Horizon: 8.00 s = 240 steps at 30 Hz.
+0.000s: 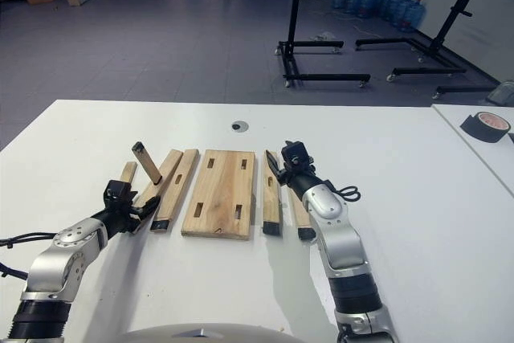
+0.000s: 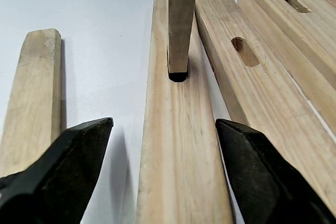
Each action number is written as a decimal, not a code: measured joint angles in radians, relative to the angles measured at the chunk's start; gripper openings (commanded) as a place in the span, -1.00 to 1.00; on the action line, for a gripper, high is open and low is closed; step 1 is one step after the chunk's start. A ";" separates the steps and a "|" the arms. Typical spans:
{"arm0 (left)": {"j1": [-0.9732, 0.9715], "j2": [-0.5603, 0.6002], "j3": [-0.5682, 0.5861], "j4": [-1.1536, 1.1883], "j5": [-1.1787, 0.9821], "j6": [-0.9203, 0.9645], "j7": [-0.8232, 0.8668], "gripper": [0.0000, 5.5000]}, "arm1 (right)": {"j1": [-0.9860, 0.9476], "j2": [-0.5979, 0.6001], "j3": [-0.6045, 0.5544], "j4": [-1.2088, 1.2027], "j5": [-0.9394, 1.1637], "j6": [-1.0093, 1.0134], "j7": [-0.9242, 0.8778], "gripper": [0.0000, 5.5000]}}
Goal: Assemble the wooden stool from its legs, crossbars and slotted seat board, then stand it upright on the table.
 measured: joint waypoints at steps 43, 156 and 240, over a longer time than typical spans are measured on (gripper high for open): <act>0.065 0.033 0.069 -0.276 -0.762 0.150 -0.593 -0.26 | -0.077 0.093 -0.264 -0.146 1.254 0.531 0.225 0.16; 0.049 -0.019 -0.218 -0.082 -0.090 -0.169 -0.326 0.69 | -0.753 -0.370 0.147 0.728 0.339 0.177 1.214 -0.27; 0.048 -0.127 0.063 -0.387 -0.596 0.016 -0.311 0.69 | -0.233 -0.192 -0.478 0.110 0.682 0.305 0.290 -0.27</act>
